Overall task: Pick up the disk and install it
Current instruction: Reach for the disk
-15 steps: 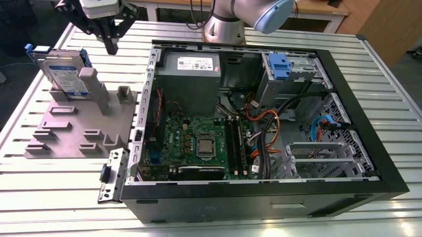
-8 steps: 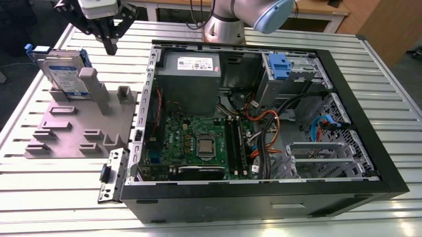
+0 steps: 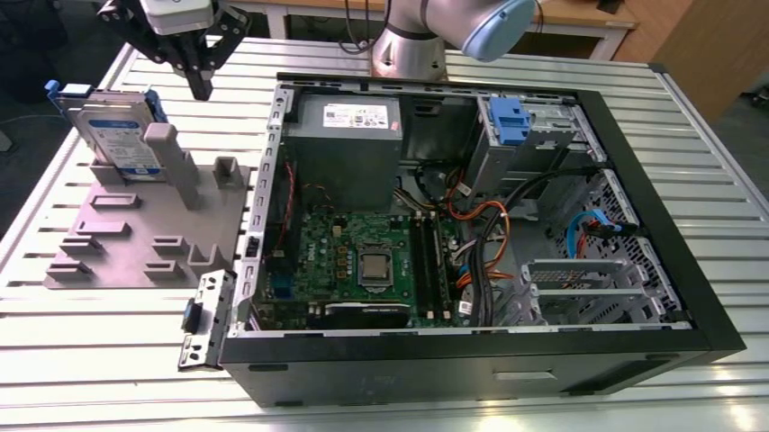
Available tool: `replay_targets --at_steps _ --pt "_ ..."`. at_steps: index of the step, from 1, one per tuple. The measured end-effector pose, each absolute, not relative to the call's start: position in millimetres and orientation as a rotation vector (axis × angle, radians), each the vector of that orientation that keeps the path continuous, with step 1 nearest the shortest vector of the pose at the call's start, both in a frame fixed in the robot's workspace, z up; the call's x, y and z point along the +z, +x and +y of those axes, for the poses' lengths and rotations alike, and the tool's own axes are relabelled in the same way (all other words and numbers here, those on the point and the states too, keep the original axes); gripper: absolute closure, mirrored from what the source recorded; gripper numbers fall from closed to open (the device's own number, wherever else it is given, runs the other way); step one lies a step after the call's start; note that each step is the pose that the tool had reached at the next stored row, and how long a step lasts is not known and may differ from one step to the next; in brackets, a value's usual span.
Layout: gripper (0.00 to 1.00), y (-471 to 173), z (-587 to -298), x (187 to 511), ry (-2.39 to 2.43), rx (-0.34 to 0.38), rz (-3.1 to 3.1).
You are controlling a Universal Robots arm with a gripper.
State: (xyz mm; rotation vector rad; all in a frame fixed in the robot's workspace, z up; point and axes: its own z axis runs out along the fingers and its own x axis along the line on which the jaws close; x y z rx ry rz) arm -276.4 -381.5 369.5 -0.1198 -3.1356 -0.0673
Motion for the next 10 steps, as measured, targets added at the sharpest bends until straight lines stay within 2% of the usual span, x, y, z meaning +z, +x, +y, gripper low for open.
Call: replay_targets --at_steps 10 --pt "0.89 -279.3 -381.5 368.9 -0.12 -0.067 -3.136"
